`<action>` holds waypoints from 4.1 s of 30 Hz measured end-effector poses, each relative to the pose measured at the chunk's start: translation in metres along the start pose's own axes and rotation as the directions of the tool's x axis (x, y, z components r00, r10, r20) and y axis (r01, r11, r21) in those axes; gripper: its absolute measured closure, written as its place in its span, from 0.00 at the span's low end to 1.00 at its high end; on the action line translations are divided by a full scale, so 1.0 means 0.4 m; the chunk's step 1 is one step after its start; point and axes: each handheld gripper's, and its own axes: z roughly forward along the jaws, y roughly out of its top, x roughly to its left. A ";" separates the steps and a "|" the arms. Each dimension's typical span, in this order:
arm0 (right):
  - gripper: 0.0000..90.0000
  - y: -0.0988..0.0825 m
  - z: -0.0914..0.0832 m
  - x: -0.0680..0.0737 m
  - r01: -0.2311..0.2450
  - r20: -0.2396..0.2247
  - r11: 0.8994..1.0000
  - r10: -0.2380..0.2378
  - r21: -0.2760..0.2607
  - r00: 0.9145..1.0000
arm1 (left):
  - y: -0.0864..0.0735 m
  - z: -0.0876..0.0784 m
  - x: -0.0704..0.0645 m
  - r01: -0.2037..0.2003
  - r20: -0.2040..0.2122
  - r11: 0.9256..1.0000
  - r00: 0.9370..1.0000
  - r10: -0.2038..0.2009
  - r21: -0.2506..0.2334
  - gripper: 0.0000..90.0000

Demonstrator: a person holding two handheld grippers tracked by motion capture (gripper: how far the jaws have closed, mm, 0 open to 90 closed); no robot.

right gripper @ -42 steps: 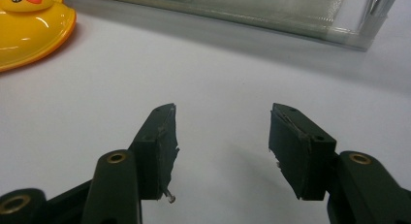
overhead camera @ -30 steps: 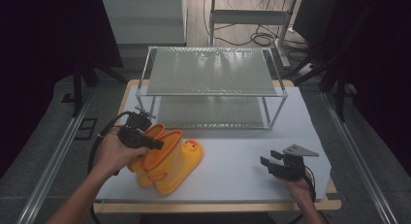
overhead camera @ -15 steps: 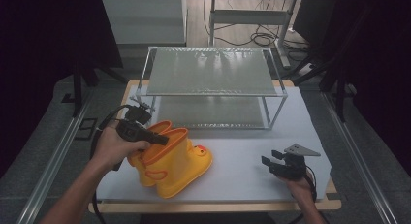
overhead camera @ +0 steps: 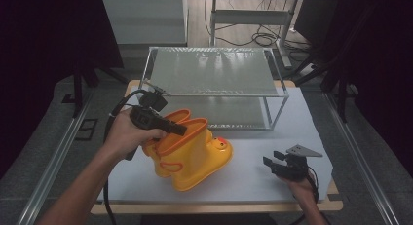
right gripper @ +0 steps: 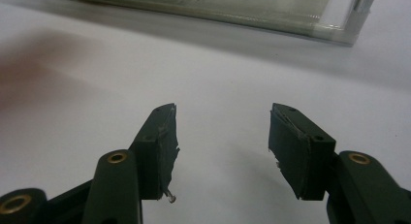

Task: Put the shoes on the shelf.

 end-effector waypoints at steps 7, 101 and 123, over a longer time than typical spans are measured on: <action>0.48 -0.001 0.000 -0.003 -0.006 0.003 1.000 0.006 -0.002 1.000 | 0.045 -0.003 -0.042 -0.037 0.016 0.999 0.999 0.037 0.006 0.91; 0.48 -0.011 -0.007 -0.010 -0.016 0.005 1.000 0.016 -0.012 1.000 | 0.613 0.003 0.144 0.288 -0.266 0.912 0.891 -0.367 -0.292 0.76; 0.48 -0.009 -0.015 -0.010 -0.016 0.018 1.000 0.016 -0.018 1.000 | 0.446 -0.165 0.101 0.110 -0.155 0.948 0.975 -0.162 -0.299 0.94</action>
